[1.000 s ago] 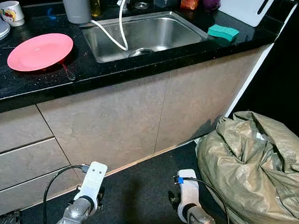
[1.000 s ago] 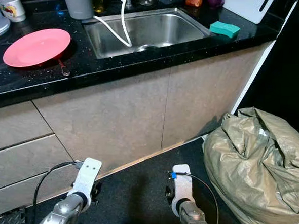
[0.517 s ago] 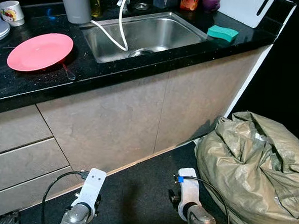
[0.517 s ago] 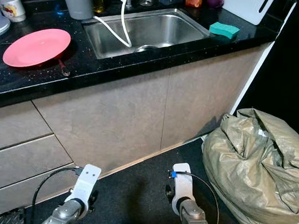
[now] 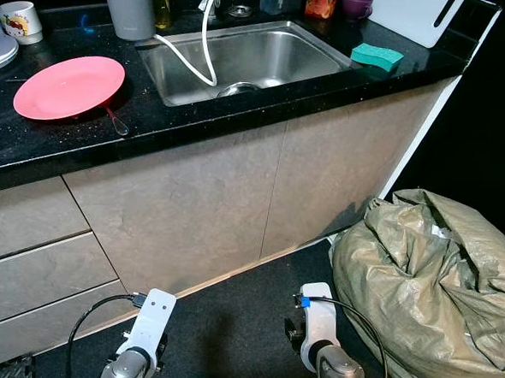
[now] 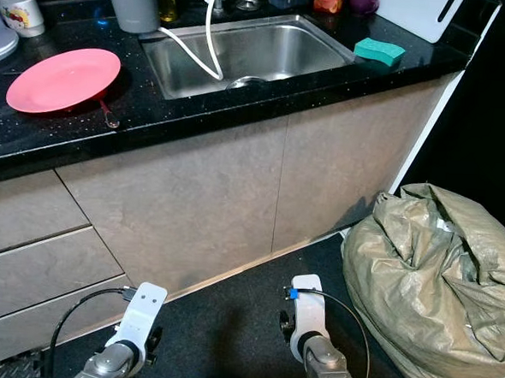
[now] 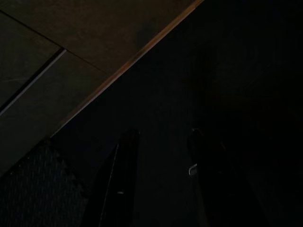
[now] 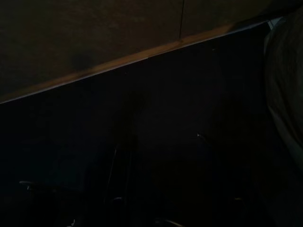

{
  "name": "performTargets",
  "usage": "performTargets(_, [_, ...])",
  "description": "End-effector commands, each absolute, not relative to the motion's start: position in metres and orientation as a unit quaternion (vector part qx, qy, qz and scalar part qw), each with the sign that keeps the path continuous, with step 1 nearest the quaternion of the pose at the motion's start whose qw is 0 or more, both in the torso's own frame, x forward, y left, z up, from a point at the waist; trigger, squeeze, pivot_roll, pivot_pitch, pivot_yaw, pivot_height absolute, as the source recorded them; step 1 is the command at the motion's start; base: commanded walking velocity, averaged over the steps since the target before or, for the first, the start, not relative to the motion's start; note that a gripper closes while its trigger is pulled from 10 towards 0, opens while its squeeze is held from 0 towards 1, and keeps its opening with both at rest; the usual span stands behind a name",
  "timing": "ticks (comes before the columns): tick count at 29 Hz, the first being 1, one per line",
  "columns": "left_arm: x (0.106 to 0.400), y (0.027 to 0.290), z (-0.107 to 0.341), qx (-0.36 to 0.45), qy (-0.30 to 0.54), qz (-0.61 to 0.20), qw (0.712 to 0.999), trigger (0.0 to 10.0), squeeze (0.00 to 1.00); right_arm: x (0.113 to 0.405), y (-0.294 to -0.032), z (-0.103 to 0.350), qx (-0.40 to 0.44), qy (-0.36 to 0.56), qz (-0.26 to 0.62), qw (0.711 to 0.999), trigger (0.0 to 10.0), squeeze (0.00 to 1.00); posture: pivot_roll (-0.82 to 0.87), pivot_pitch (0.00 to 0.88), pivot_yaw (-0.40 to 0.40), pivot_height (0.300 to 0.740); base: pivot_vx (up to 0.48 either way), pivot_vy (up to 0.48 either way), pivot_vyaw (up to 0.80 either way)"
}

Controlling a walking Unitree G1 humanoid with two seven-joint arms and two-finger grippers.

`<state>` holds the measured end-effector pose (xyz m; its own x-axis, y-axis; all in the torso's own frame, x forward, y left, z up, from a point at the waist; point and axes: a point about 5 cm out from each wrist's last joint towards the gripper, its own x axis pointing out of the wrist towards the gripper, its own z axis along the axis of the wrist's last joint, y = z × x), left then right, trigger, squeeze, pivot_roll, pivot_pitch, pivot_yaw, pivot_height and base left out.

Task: Kitchen organization

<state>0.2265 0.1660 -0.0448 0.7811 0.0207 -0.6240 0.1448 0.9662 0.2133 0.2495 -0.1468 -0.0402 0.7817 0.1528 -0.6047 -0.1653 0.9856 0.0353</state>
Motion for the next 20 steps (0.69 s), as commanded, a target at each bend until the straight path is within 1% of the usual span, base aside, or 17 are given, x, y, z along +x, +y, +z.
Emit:
performTargets(1, [0.2254,0.1649,-0.046,0.125,0.331,-0.033,0.935,10.0,0.0,0.2451,-0.1465,-0.044,-0.007,0.329,0.082,0.941,10.0,0.0,0.01,0.087,-0.004,0.74,0.0,0.0,0.0])
performTargets(20, [0.2321,0.1596,-0.0422,0.116,0.323,-0.039,0.939,10.0,0.0,0.2475,-0.1475,-0.0421,-0.005,0.324,0.077,0.943,10.0,0.0,0.0,0.087,0.003,0.74,0.0,0.0,0.0])
